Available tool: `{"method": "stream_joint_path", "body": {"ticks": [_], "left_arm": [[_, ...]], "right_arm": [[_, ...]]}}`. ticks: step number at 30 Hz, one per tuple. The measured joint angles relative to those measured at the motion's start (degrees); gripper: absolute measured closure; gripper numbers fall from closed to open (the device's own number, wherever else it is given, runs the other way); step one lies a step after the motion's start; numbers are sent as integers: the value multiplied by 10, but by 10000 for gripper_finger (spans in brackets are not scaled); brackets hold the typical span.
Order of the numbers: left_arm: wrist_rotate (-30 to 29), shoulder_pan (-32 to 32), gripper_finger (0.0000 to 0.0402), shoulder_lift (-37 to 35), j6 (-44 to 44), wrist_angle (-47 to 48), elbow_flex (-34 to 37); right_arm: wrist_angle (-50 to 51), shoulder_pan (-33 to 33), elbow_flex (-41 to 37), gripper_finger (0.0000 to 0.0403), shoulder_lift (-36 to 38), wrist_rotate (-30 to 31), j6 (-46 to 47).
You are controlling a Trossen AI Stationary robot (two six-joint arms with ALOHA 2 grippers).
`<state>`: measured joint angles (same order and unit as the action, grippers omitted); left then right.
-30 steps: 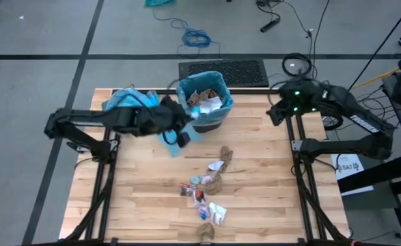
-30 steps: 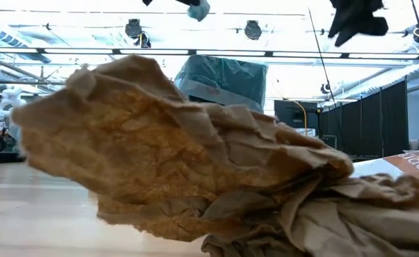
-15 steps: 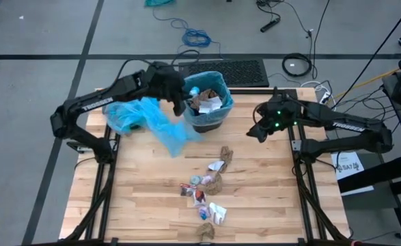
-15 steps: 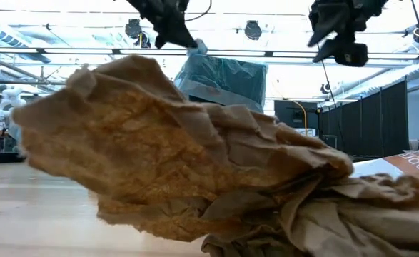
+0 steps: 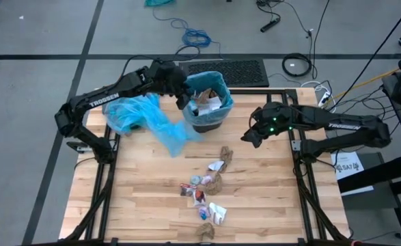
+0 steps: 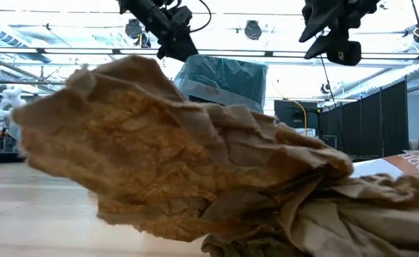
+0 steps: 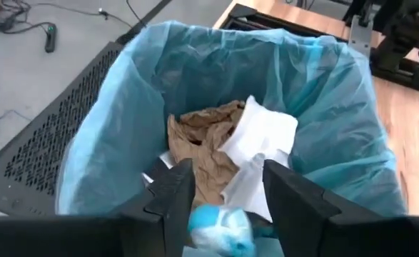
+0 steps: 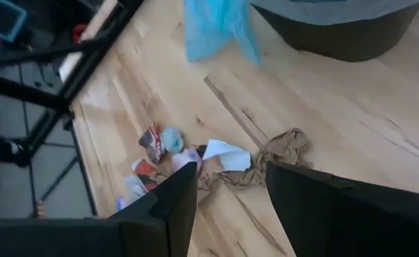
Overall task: Place trash/remove bag and relplace
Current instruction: Put the blue crumpled plastic bag into the trash bin, then put the brown paper into the trash bin
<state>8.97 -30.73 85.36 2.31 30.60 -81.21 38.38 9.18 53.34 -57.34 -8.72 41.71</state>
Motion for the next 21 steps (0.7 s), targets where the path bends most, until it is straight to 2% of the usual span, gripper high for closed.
{"method": "stream_joint_path", "body": {"ticks": [2, 6, 14, 21], "left_arm": [[0, 1, 230, -3, -17, 4, 0], [3, 4, 229, -22, -105, 24, 0], [18, 51, 228, -85, -163, 88, 0], [15, 104, 228, -110, -252, 185, 0]], "right_arm": [[2, -6, 0, 243, -13, 0, -26], [2, -21, 0, 243, -50, 0, -124], [-1, -56, 0, 243, -161, 4, -342], [-32, -81, 0, 243, -264, 66, -507]]}}
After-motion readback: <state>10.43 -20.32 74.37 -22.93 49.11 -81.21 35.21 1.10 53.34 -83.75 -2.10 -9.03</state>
